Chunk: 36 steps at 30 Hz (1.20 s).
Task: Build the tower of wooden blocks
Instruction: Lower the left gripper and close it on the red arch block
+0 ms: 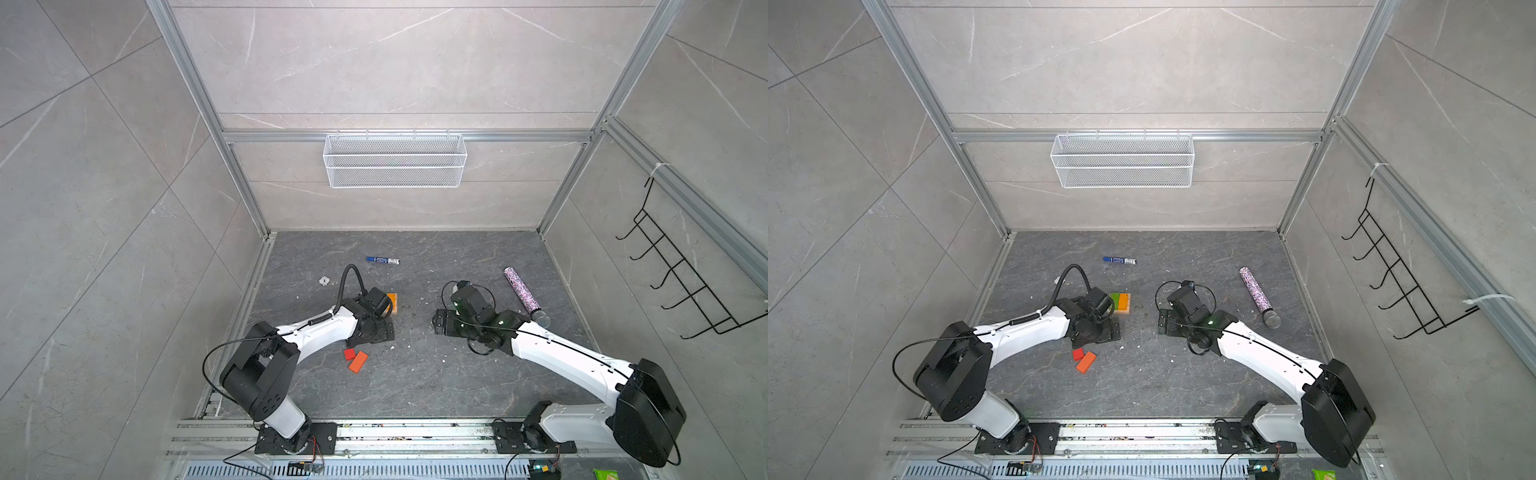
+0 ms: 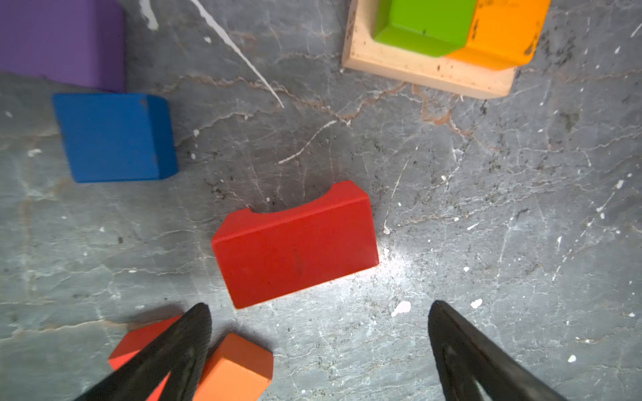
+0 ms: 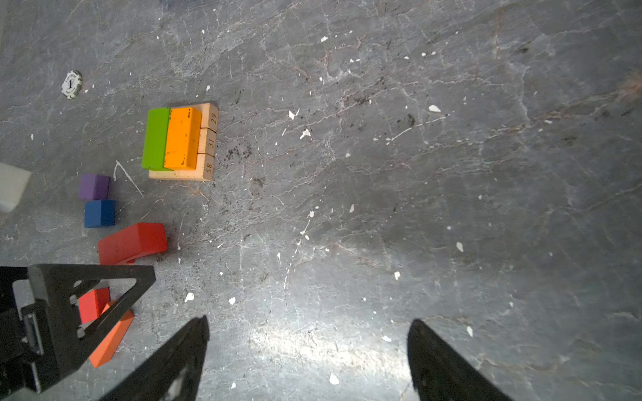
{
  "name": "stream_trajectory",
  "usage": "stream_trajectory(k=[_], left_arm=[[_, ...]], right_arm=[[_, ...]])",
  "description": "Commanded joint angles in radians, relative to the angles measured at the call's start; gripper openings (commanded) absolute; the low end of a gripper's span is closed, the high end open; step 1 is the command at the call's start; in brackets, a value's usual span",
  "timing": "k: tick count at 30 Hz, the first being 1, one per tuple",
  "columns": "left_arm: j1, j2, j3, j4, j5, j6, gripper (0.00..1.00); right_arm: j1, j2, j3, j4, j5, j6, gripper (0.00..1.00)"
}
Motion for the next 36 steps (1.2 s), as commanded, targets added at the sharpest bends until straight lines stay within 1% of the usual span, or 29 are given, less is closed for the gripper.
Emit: stream_trajectory(k=[1, 6, 10, 19, 24, 28, 32, 36], left_arm=[[0.004, 0.028, 0.049, -0.044, -0.036, -0.034, 1.0], [0.002, 0.085, 0.088, -0.059, -0.069, -0.09, 0.99], [0.002, 0.125, 0.091, -0.048, -0.097, -0.133, 0.99], [0.002, 0.19, 0.125, -0.047, -0.114, -0.154, 0.97], [0.002, 0.209, 0.138, -0.06, -0.126, -0.146, 0.93], [0.006, 0.217, 0.155, -0.083, -0.145, -0.122, 0.91], [0.015, 0.213, 0.15, -0.072, -0.133, -0.112, 0.84], [0.021, 0.207, 0.142, -0.062, -0.126, -0.106, 0.81]], right_arm=[[-0.003, -0.007, -0.015, 0.005, -0.007, 0.017, 0.88], [-0.003, -0.016, -0.021, -0.002, -0.004, 0.013, 0.88], [-0.005, -0.029, -0.031, -0.009, 0.0, 0.008, 0.88], [-0.008, -0.041, -0.054, -0.007, -0.005, 0.003, 0.88], [-0.012, -0.041, -0.059, -0.003, -0.007, 0.001, 0.88], [-0.013, -0.04, -0.058, 0.0, -0.01, -0.003, 0.88], [-0.014, -0.041, -0.057, -0.001, -0.01, -0.002, 0.88], [-0.014, -0.043, -0.058, -0.001, -0.012, -0.004, 0.88]])
